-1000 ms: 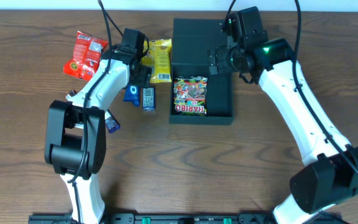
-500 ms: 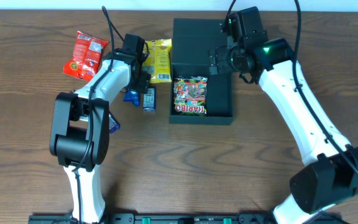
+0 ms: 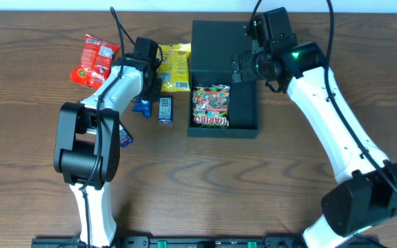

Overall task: Pack container
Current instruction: 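Lift the Oreo pack with the left gripper and carry it to the box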

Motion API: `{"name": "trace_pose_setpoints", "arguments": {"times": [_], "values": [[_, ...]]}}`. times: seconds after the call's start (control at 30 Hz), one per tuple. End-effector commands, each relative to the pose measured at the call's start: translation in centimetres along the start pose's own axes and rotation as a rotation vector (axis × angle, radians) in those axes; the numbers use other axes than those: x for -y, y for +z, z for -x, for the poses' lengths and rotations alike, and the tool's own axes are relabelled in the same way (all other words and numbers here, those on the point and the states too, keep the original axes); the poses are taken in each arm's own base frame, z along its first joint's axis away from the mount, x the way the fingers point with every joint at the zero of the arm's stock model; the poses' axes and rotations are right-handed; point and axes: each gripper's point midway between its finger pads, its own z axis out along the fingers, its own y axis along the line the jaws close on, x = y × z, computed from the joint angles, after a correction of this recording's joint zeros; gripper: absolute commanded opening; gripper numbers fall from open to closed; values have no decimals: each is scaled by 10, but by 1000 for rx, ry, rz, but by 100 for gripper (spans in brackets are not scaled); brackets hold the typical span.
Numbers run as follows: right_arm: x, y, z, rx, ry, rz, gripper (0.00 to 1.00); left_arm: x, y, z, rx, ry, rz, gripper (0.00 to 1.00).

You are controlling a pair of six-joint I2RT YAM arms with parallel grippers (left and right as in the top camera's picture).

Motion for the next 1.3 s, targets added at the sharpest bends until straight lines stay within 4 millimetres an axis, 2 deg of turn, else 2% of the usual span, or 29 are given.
{"name": "trace_pose_setpoints", "arguments": {"times": [0.0,0.17,0.33,0.47,0.57,0.7,0.77,0.87,0.97,1.07,1.27], "values": [[2,-9,8,29,-1,-7,90,-2,-3,7,13,-21,-3,38],[2,-9,8,29,-1,-7,90,-4,-4,9,18,-72,-2,32],[2,-9,8,30,-1,-7,90,-9,-19,21,57,-90,16,29],[6,-9,9,35,7,-12,90,-20,-61,50,176,-124,46,27],[17,-12,12,43,28,-24,90,-23,-91,67,253,-149,40,19],[49,-28,21,85,86,-58,90,-22,-126,78,330,-221,11,18],[69,-42,26,117,124,-81,90,-14,-141,80,355,-219,-22,18],[103,-62,33,168,187,-123,90,10,-157,81,373,-198,-103,18],[141,-81,34,208,256,-174,90,46,-167,77,365,-186,-202,17],[175,-95,29,227,320,-225,90,93,-173,69,343,-162,-278,14],[218,-108,20,241,399,-289,90,179,-192,55,346,-167,-394,14]]}}
